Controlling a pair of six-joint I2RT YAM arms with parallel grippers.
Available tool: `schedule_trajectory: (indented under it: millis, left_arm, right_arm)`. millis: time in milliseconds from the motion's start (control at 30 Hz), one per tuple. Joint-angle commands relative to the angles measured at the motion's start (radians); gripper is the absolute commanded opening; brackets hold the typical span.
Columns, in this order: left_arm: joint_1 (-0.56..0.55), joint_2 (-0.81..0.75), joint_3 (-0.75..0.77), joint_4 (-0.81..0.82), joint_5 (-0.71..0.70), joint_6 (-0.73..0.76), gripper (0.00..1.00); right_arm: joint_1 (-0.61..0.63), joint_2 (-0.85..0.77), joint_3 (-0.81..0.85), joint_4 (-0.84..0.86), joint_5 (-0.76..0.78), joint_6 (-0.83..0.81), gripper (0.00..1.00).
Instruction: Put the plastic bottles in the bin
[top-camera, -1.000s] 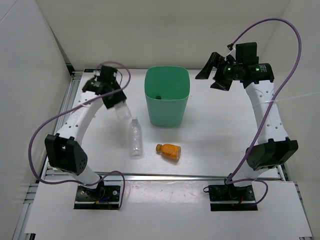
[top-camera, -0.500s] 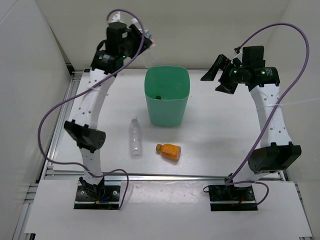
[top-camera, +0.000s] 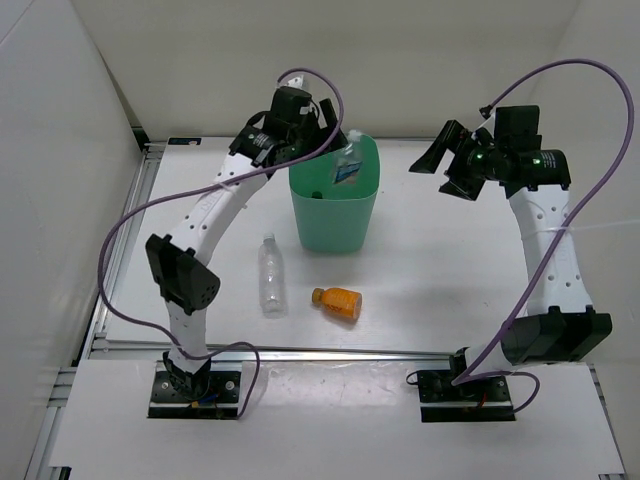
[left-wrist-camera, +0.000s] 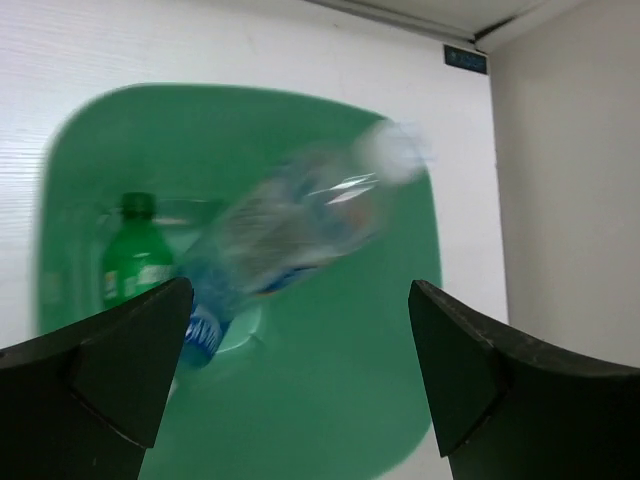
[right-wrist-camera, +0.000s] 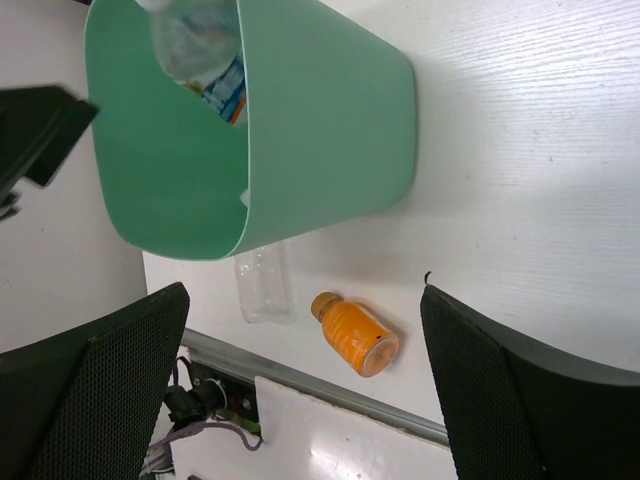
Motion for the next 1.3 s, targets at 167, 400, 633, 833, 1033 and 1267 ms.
schedule_trajectory:
  millis: [167, 400, 633, 833, 1033, 1267]
  left_arm:
    - [0.037, -0.456, -0.334, -0.074, -0.37, 0.079, 1.0]
    - [0.155, -0.711, -0.97, 0.01, -0.102, 0.108, 1.0]
    - [0.079, -0.669, -1.219, 0.132, -0.143, 0.121, 1.0]
    - [0.069, -0.58, -1.219, 0.164, -0.14, 0.121, 1.0]
    - [0.06, -0.434, -1.185, 0.173, -0.074, 0.13, 1.0]
    - [0.069, -0.398, -1.164, 0.164, -0.066, 0.113, 0.77]
  right_arm:
    - [-0.004, -0.01, -0.027, 0.04, -0.022, 0.002, 1.0]
    - [-0.004, 0.008, -0.073, 0.062, -0.063, 0.011, 1.0]
    - [-0.004, 0.008, -0.082, 0.073, -0.073, 0.011, 1.0]
    - [-0.004, -0.001, -0.091, 0.073, -0.073, 0.011, 1.0]
    - [-0.004, -0.01, -0.113, 0.073, -0.064, 0.001, 1.0]
    - [-0.004, -0.019, -0.113, 0.063, -0.054, 0.001, 1.0]
